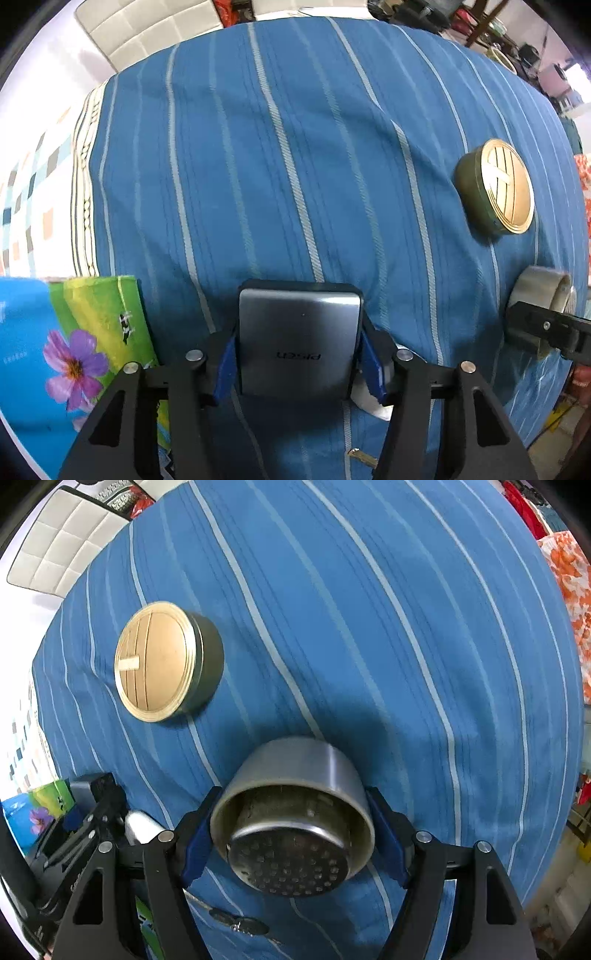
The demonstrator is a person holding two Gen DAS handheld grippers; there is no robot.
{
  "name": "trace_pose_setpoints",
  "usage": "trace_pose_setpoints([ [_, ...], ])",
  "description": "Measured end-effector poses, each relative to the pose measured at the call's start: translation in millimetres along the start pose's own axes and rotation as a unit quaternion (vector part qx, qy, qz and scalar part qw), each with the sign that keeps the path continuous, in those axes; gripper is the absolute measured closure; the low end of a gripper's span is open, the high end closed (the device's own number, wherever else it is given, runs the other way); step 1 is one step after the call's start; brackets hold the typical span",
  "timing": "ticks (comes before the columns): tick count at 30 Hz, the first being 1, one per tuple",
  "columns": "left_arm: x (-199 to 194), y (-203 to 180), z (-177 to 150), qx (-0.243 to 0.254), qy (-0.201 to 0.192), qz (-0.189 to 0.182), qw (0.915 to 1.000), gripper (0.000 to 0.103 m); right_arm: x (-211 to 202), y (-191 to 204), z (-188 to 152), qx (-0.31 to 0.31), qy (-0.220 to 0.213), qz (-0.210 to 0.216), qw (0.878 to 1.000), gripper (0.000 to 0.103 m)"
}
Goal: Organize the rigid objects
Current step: 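Grasp the steel mesh-lid canister with the right tool while the left tool grasps the grey charger, then carry the canister and charger with both tools into the cardboard box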
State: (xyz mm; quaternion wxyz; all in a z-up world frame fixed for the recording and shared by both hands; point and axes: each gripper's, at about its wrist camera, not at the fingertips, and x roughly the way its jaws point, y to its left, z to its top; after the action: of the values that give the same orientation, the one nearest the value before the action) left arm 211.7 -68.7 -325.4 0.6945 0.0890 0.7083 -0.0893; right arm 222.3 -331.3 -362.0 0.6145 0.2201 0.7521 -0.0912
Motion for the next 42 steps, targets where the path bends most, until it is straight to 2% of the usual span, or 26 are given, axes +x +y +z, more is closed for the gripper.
trace_pose_setpoints([
  [2,2.9,-0.9,3.4,0.006,0.008,0.002,1.0,0.039,-1.1,0.5,-4.8,0.0,0.004,0.004,1.0,0.026],
  [6,3.4,-3.8,12.4,0.006,0.006,-0.003,1.0,0.039,-5.4,8.1,-11.2,-0.016,-0.003,-0.007,1.0,0.025],
  [9,2.8,4.2,11.2,-0.005,-0.006,-0.01,0.9999,0.051,-3.2,16.8,-13.3,-0.02,-0.007,-0.02,1.0,0.025],
  [15,-1.2,8.1,3.3,-0.014,-0.018,-0.007,0.9997,0.051,5.7,24.4,-19.7,-0.011,-0.024,-0.017,0.999,0.027],
  [24,-26.6,5.9,-8.8,-0.021,-0.041,0.0,0.999,0.051,-0.1,7.9,-36.0,-0.023,-0.042,-0.018,0.999,0.029],
  [29,-47.2,2.9,-17.2,-0.018,-0.058,0.008,0.9981,0.051,-10.3,15.2,-58.9,-0.047,-0.064,-0.027,0.996,0.029],
  [36,-62.5,-3.9,-38.8,-0.021,-0.066,-0.004,0.9976,0.051,-24.5,36.2,-87.9,-0.078,-0.1,-0.041,0.991,0.029],
  [42,-69.8,-3.0,-69.9,-0.02,-0.084,-0.006,0.9963,0.051,-48.3,41.8,-111.9,-0.095,-0.115,-0.025,0.988,0.029],
])
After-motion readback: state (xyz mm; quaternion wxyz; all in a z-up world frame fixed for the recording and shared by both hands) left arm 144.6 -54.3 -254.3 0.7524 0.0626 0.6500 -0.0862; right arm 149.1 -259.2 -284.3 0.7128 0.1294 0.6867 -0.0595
